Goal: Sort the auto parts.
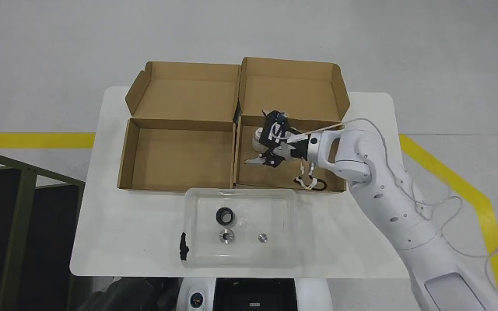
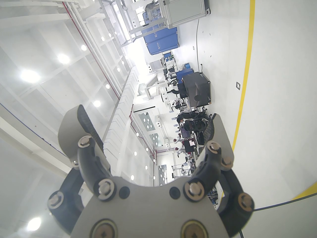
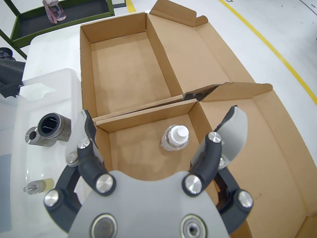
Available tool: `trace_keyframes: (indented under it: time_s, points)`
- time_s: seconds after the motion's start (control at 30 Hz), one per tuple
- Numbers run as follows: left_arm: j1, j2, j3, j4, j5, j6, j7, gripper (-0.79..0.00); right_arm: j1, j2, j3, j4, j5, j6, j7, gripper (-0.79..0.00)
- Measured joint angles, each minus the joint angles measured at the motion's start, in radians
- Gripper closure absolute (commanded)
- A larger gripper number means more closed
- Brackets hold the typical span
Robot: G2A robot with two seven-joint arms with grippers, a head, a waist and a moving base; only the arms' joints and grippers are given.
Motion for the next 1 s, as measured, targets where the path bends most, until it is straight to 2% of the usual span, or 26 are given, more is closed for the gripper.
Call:
trace_keyframes:
  time_s: [0.2,0.57,1.0]
  points:
    - [0.0,0.0,0.0,0.0,0.0,0.0,0.0,-0.785,-0.088,0.025,0.038,-0.147,-0.03,-0.067,0.051,-0.785]
    - [0.0,0.0,0.0,0.0,0.0,0.0,0.0,-0.785,-0.264,0.06,0.072,-0.333,-0.005,-0.117,0.128,-0.785]
    - [0.0,0.0,0.0,0.0,0.0,0.0,0.0,-0.785,-0.446,0.098,0.097,-0.483,-0.13,-0.106,0.216,-0.785]
